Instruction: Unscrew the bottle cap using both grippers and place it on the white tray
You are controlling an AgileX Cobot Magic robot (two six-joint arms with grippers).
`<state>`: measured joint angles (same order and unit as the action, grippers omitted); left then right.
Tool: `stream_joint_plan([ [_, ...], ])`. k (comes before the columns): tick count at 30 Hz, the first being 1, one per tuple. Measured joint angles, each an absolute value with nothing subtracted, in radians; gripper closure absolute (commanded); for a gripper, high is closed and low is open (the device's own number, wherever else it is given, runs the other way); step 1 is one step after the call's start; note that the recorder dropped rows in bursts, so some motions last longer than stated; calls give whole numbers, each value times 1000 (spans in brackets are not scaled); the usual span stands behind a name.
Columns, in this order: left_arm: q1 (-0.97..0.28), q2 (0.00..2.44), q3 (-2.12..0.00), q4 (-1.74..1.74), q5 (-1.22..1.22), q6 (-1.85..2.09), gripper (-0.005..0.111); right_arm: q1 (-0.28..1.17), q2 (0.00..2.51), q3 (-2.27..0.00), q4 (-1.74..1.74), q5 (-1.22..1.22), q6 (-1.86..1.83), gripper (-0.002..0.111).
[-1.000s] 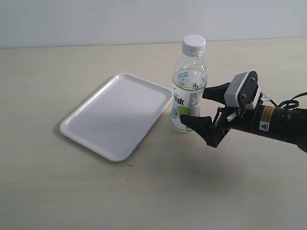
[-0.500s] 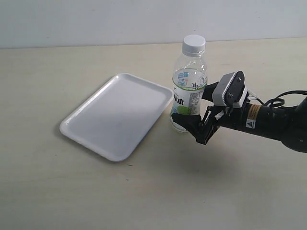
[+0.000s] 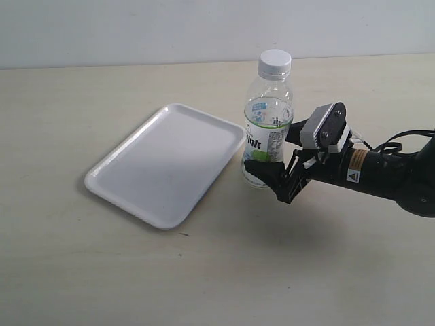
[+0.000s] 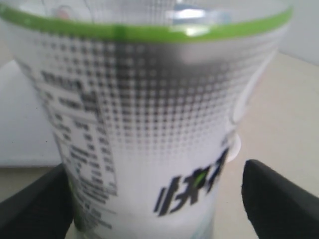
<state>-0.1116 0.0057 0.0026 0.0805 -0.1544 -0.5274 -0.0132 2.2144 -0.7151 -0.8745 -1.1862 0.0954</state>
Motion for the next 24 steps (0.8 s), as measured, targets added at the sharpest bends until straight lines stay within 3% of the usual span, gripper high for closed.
stream_joint_plan([
  [7, -112, 6, 3, 81, -154, -527, 107, -13, 2214, -715, -875, -1188, 98, 28],
  [19, -112, 6, 3, 81, -154, -475, 107, -13, 2214, -715, -874, -1192, 155, 101],
  [21, -112, 6, 3, 81, -154, -475, 107, -13, 2214, -715, -874, -1192, 155, 107],
  [24, -112, 6, 3, 81, -159, -475, 107, -13, 2214, -715, -874, -1192, 150, 108],
])
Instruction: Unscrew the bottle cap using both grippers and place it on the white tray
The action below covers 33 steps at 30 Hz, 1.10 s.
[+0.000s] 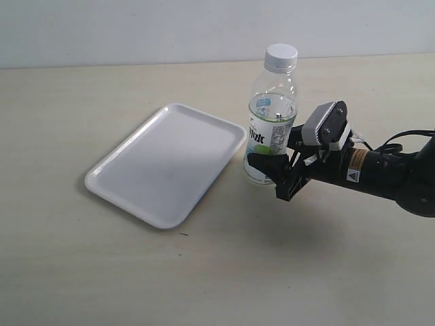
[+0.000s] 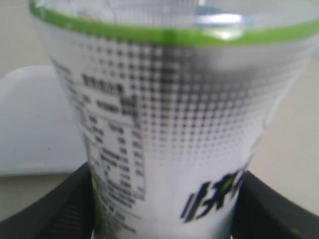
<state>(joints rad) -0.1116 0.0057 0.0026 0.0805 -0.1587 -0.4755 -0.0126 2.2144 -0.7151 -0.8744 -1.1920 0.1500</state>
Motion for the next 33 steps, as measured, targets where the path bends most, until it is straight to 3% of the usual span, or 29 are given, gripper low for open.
stream_joint_plan([
  [11, -112, 19, -21, 81, -374, -489, 107, -13, 2214, -717, -907, -1192, 131, 108],
  [17, -112, 207, -138, 179, -388, -568, 107, -13, 2214, -717, -927, -1192, 118, 108],
  [25, -112, 663, -393, 865, -443, -1087, 107, -13, 2214, -717, -942, -1190, 104, 108],
  [33, -112, 1104, -798, 1545, -658, -1550, 107, -13, 2214, -717, -946, -1188, 92, 108],
])
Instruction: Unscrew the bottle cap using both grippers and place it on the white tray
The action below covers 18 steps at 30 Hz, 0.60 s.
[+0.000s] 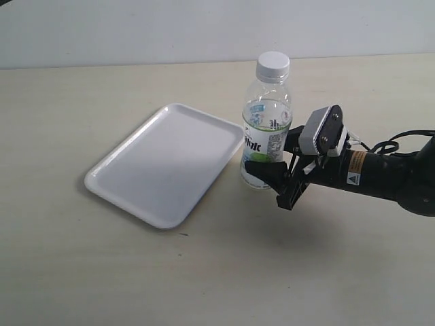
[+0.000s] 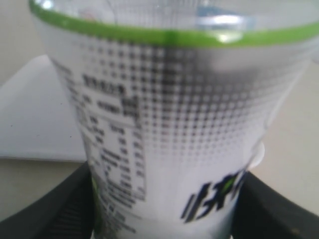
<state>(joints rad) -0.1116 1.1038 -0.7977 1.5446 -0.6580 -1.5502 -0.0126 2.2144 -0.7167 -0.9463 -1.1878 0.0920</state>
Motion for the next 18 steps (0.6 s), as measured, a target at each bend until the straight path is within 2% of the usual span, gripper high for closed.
stream_joint_plan([
  [3, -112, 1253, -979, 1719, -672, -1611, 107, -13, 2214, -717, -950, -1188, 88, 108],
  [6, -112, 1308, -1062, 1742, -550, -1522, 107, -13, 2214, -717, -950, -1188, 85, 108],
  [11, -114, 1316, -1080, 1754, -153, -1061, 107, -13, 2214, -717, -952, -1188, 85, 108],
  [16, -212, 1403, -1118, 1732, 511, -694, 107, -13, 2210, -717, -956, -1178, 85, 108],
  [18, -230, 1437, -1152, 1584, 584, -610, 107, -13, 2210, -717, -956, -1176, 85, 108],
])
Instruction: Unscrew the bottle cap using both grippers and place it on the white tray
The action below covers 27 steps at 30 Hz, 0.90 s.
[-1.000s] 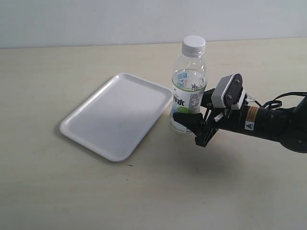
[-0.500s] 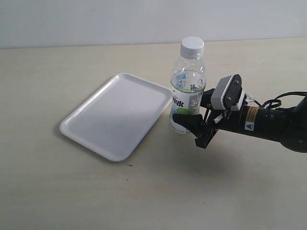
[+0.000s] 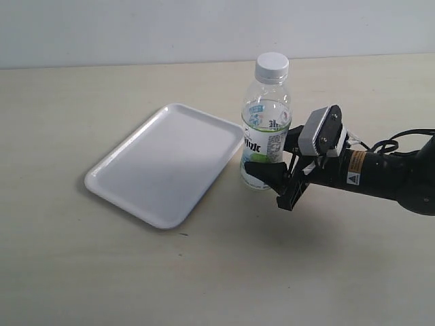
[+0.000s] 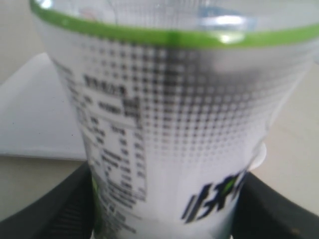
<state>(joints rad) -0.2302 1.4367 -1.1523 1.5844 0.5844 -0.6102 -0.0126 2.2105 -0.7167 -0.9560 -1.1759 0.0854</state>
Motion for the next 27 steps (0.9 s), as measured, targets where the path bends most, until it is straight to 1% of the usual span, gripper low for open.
stream_joint_plan([
  [2, -246, 1454, -1180, 1367, 572, -459, 107, -13, 2210, -717, -958, -1175, 85, 108],
  [4, -264, 1470, -1204, 1101, 522, -214, 107, -13, 2210, -719, -963, -1175, 85, 108],
  [7, -301, 1506, -1265, 613, 516, 181, 107, -13, 2205, -719, -970, -1171, 85, 108],
  [9, -330, 1535, -1331, 327, 588, 433, 107, -13, 2205, -719, -975, -1169, 85, 108],
  [14, -399, 1625, -1524, -111, 859, 791, 107, -13, 2205, -719, -975, -1169, 85, 108],
  [18, -448, 1698, -1653, -278, 1039, 905, 107, -13, 2205, -719, -975, -1169, 85, 108],
  [23, -520, 1772, -1765, -325, 1130, 950, 107, -13, 2205, -719, -989, -1169, 85, 108],
  [27, -585, 1818, -1816, -329, 1174, 984, 107, -13, 2205, -719, -991, -1169, 85, 108],
])
